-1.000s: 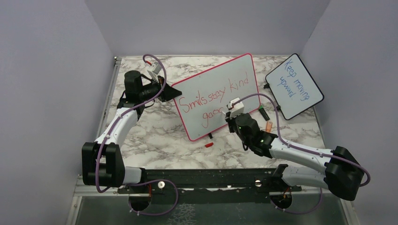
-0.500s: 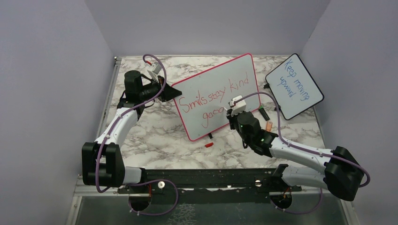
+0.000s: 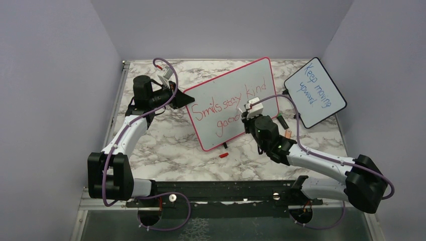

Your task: Write a sentence on the whiteboard

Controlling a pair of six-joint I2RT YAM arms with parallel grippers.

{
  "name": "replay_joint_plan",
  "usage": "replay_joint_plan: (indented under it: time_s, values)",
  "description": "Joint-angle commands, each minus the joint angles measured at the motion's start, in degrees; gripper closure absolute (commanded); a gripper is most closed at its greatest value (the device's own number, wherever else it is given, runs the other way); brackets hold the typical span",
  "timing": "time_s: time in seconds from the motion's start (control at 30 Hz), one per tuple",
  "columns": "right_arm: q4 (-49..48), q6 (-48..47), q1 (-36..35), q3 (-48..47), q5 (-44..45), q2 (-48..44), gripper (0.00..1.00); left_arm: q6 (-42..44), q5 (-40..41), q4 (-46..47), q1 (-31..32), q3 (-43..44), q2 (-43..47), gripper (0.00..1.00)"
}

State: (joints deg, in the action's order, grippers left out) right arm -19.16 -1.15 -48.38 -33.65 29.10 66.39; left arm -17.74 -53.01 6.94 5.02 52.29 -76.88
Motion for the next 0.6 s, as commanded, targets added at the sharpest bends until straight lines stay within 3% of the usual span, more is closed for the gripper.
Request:
replay_joint_plan:
  time_s: [0.0, 0.57]
  values:
    - [-1.0, -0.05, 0.42, -1.47, 0.25, 1.26, 0.99, 8.42, 9.95, -6.5, 0.87, -1.39, -2.6, 1.0]
    - [10.55, 5.75, 0.47, 2.1, -6.2, -1.59, 0.99, 8.42, 10.04, -6.59, 0.87, -1.39, -2.68, 1.0]
